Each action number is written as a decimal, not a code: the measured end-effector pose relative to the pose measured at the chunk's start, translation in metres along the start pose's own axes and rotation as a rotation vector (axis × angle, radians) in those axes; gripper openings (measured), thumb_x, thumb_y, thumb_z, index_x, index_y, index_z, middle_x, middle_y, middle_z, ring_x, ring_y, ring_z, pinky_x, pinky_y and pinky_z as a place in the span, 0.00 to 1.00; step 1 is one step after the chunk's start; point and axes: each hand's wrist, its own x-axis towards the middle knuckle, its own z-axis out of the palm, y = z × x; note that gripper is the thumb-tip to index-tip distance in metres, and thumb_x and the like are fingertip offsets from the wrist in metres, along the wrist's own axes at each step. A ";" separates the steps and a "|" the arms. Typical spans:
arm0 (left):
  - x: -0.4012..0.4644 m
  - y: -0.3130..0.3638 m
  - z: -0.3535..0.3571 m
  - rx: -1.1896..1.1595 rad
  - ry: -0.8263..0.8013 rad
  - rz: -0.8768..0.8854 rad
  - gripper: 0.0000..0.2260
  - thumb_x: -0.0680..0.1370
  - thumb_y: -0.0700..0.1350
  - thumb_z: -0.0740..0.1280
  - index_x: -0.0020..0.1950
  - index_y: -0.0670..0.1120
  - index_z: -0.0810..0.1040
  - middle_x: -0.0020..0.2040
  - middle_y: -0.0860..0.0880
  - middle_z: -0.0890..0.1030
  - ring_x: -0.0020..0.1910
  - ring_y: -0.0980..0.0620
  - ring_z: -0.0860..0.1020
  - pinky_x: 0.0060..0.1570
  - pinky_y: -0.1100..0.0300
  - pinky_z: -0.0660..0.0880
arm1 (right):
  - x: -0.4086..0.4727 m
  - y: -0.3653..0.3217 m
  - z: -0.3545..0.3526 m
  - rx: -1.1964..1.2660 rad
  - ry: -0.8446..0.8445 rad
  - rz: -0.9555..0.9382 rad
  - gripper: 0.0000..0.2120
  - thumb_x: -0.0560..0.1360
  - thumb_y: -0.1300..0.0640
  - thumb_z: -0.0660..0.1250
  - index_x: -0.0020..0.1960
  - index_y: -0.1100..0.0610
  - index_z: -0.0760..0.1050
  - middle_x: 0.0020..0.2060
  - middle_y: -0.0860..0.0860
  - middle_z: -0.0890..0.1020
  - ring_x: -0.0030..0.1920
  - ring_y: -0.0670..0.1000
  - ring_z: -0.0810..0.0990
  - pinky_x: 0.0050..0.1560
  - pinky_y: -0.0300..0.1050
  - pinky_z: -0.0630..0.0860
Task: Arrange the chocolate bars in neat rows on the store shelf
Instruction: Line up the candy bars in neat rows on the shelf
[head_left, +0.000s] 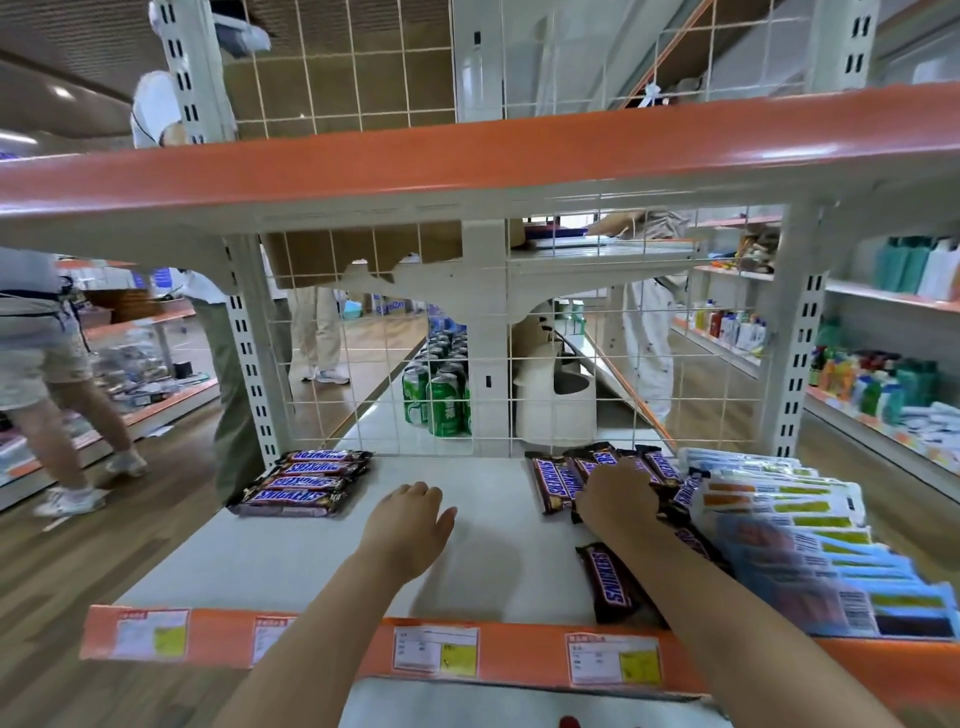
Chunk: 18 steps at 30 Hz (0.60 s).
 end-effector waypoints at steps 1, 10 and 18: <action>0.000 -0.001 0.001 0.001 -0.003 -0.001 0.19 0.82 0.54 0.51 0.65 0.44 0.71 0.62 0.47 0.74 0.62 0.48 0.71 0.59 0.57 0.68 | 0.001 0.000 0.001 -0.001 0.000 0.005 0.20 0.77 0.51 0.62 0.65 0.60 0.70 0.63 0.58 0.69 0.61 0.57 0.72 0.58 0.49 0.75; -0.001 -0.007 0.005 -0.018 -0.003 -0.010 0.19 0.82 0.53 0.51 0.64 0.44 0.71 0.61 0.46 0.75 0.62 0.48 0.71 0.59 0.57 0.67 | 0.007 -0.005 0.002 -0.041 -0.009 0.056 0.19 0.76 0.54 0.63 0.65 0.59 0.71 0.58 0.57 0.74 0.59 0.56 0.74 0.56 0.49 0.75; -0.009 -0.015 -0.004 0.017 0.049 0.024 0.18 0.82 0.53 0.51 0.61 0.44 0.72 0.60 0.46 0.75 0.61 0.47 0.71 0.58 0.56 0.67 | -0.003 -0.016 0.000 -0.174 0.160 -0.082 0.17 0.75 0.55 0.64 0.63 0.58 0.72 0.59 0.54 0.73 0.60 0.54 0.73 0.58 0.46 0.72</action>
